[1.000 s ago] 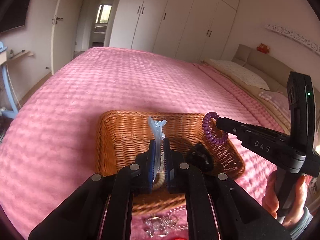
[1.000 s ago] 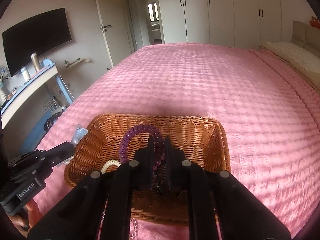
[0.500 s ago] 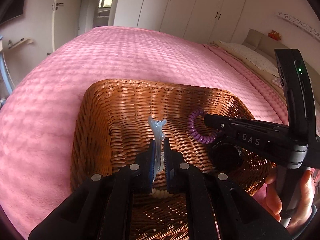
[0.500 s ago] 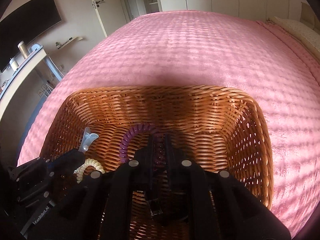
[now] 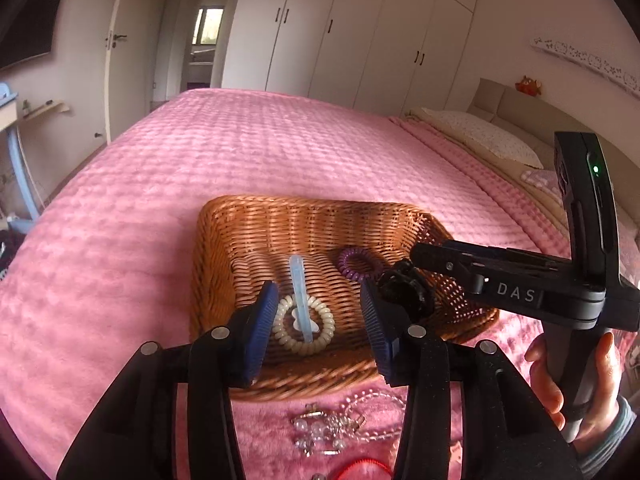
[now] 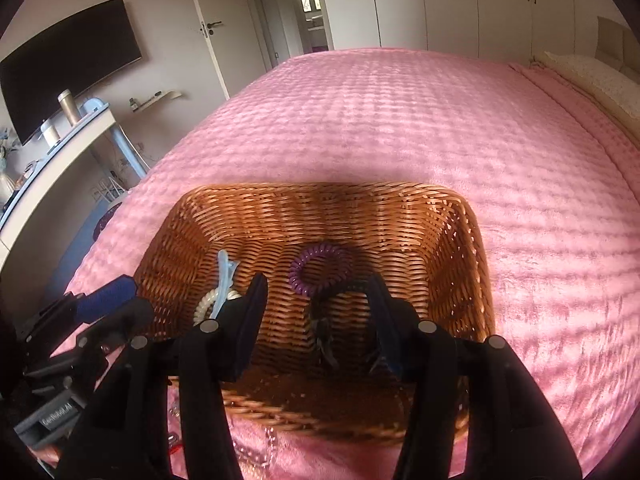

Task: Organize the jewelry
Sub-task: 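Grasp the red string bracelet with the left tool while the right tool grasps the brass keys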

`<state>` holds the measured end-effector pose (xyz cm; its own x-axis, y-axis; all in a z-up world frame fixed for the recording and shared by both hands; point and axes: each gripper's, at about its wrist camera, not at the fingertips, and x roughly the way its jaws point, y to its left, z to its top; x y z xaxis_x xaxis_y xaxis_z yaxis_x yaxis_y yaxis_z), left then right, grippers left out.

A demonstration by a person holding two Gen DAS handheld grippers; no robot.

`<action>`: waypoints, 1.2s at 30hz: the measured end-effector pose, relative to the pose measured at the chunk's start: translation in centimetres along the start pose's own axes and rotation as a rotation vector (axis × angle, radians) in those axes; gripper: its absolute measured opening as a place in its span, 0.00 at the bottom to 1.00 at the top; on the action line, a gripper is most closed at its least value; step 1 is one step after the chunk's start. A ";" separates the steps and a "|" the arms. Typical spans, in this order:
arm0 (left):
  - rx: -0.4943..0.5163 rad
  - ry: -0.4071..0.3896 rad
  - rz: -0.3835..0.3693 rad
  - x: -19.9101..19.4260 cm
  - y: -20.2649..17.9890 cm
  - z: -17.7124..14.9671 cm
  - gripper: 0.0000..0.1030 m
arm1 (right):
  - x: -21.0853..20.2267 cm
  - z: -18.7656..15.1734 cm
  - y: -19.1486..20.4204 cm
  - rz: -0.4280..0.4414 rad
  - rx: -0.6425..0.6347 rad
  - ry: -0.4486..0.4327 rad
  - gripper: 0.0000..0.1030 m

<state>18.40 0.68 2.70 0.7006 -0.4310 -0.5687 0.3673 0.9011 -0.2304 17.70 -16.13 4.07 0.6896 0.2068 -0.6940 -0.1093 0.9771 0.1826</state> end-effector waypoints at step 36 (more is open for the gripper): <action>-0.231 0.241 0.048 -5.4 -0.1 -14.8 0.39 | -5.1 -17.4 0.3 0.033 -0.181 0.114 0.47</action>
<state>5.55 3.64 -5.85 0.5388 -0.3893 -0.7470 0.1701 0.9188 -0.3562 1.71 -16.06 -4.40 0.5990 0.2330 -0.7661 -0.2641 0.9607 0.0857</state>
